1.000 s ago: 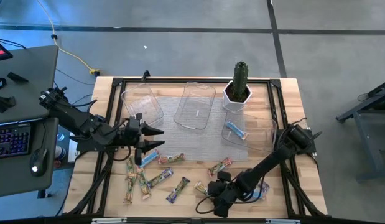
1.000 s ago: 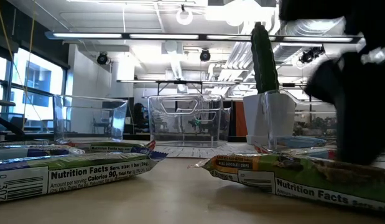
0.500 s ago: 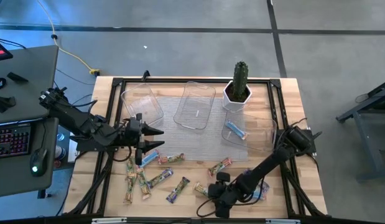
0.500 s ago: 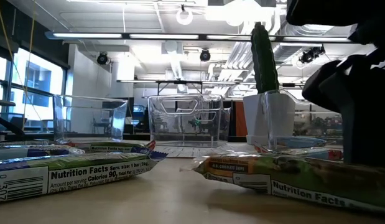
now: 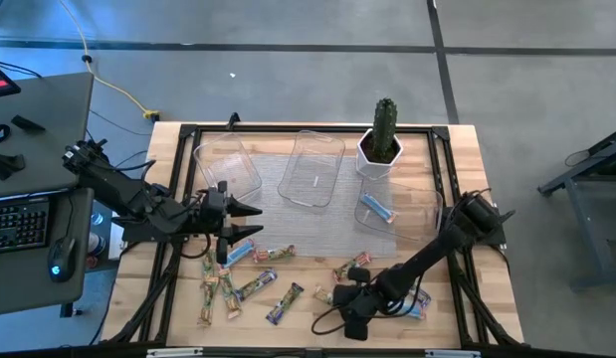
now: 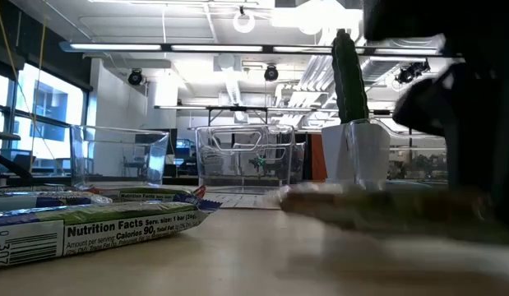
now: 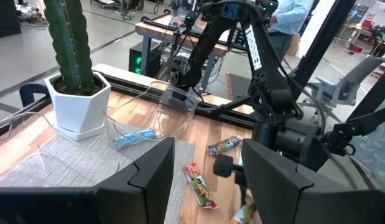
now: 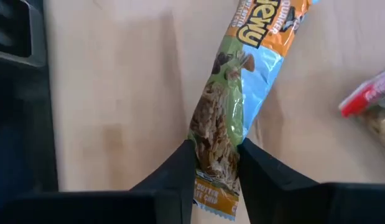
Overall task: Pick and place Granola Bars by type
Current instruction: Put the yellow granola bar into the right transparent bin
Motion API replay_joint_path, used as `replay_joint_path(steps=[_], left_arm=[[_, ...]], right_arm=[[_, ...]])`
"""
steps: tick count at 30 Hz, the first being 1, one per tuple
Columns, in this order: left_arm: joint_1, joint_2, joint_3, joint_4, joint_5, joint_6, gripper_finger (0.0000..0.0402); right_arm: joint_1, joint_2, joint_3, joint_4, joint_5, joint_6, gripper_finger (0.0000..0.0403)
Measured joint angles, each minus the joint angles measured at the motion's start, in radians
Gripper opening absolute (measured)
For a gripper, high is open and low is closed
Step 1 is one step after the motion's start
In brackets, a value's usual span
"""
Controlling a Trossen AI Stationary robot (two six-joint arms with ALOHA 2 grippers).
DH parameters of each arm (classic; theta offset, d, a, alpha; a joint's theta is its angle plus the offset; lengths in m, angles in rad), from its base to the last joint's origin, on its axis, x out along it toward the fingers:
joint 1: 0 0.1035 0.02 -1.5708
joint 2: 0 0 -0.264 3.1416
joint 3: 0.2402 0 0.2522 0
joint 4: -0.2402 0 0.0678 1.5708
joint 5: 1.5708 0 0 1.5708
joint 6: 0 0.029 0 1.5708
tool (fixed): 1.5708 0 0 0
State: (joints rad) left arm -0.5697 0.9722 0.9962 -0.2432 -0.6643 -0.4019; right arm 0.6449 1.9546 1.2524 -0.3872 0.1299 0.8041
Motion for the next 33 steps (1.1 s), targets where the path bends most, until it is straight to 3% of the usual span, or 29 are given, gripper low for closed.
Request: replay_joint_path(steps=[6, 12, 17, 22, 24, 28, 33], left_arm=[[0.0, 0.0, 0.0, -0.001, 0.001, 0.0, 0.0182], [0.0, 0.0, 0.0, 0.0, 0.001, 0.0, 0.0182], [0.0, 0.0, 0.0, 0.0, 0.001, 0.0, 0.0182], [0.0, 0.0, 0.0, 0.0, 0.001, 0.0, 0.0182], [0.0, 0.0, 0.0, 0.0, 0.001, 0.0, 0.0182], [0.0, 0.0, 0.0, 0.0, 0.001, 0.0, 0.0182], [0.0, 0.0, 0.0, 0.0, 0.001, 0.0, 0.0182]], right_arm=[[-0.02, -0.054, 0.001, -0.102, -0.02, 0.001, 0.0078], [-0.038, -0.213, 0.001, -0.319, -0.013, 0.099, 0.0065], [-0.038, -0.419, 0.003, -0.581, 0.122, 0.163, 0.006], [-0.046, -0.6, -0.015, -0.874, 0.347, 0.316, 0.0059], [-0.074, -0.645, -0.06, -0.926, 0.371, 0.334, 0.0061], [-0.154, -0.69, -0.223, -0.902, 0.328, 0.347, 0.0067], [-0.253, -0.691, -0.456, -0.729, 0.17, 0.291, 0.0068]])
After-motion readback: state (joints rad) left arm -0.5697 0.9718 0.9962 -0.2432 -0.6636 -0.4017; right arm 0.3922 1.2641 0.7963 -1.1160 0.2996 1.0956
